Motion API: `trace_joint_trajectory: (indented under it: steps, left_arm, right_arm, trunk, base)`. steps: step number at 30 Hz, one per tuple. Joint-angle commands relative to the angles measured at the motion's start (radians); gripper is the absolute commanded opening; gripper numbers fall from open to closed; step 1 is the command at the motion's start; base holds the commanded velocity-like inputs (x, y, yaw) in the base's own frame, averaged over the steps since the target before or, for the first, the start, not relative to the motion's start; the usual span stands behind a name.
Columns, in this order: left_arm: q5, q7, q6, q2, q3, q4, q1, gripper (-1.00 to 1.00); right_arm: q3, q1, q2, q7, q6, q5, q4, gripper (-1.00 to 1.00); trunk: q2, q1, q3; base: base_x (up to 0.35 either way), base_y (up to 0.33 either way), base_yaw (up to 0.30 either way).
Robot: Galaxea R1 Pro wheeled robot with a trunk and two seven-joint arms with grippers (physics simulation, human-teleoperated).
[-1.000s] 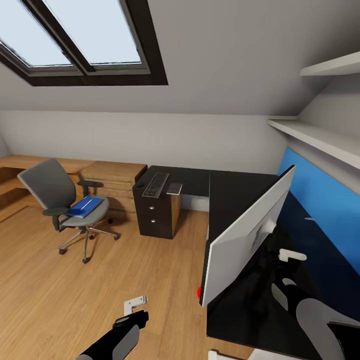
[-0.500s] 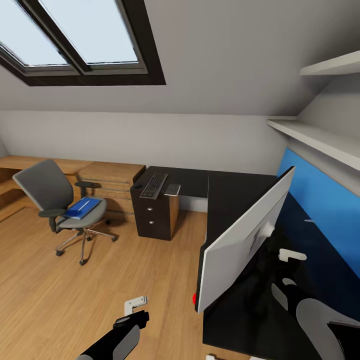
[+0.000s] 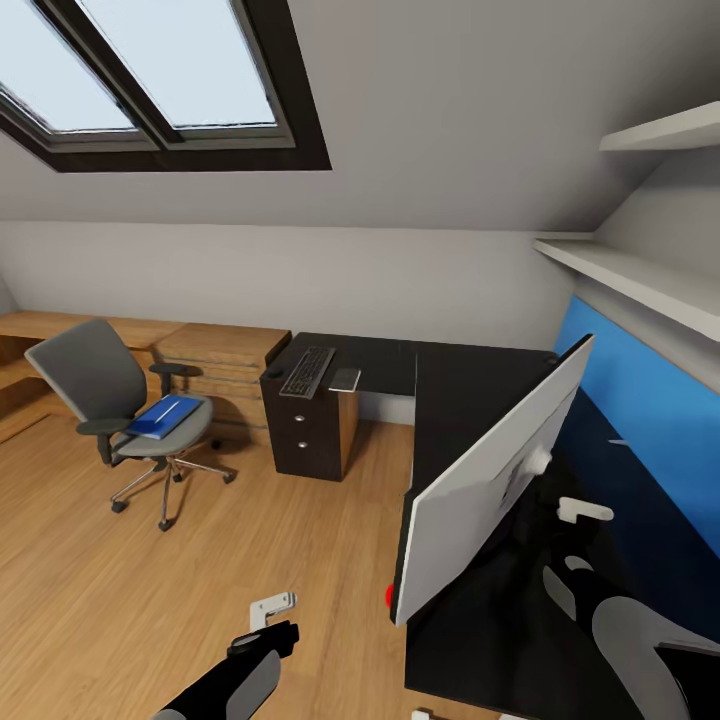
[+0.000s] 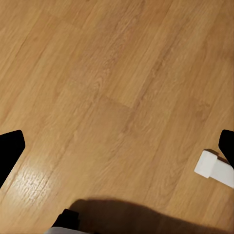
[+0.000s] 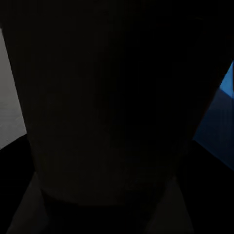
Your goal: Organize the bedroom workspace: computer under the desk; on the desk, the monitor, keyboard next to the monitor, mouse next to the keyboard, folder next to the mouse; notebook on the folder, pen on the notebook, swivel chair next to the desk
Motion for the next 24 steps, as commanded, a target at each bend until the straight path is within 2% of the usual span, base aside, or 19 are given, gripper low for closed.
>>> trace_joint_trajectory:
  steps: [1, 24]
  left_arm:
    - [0.004, 0.008, 0.004, 0.001, -0.008, -0.002, -0.001, 1.0]
    - [0.004, 0.008, 0.001, -0.001, -0.008, -0.002, -0.001, 1.0]
  right_arm:
    - [0.001, -0.001, 0.0, 0.005, -0.005, -0.005, 0.001, -1.0]
    - [0.001, -0.001, 0.002, 0.005, -0.011, -0.005, 0.0, -1.0]
  trunk:
    - [-0.002, 0.001, -0.002]
    - [-0.002, 0.001, -0.002]
  base:
    - [0.0, 0.0, 0.0]
    - [0.0, 0.0, 0.0]
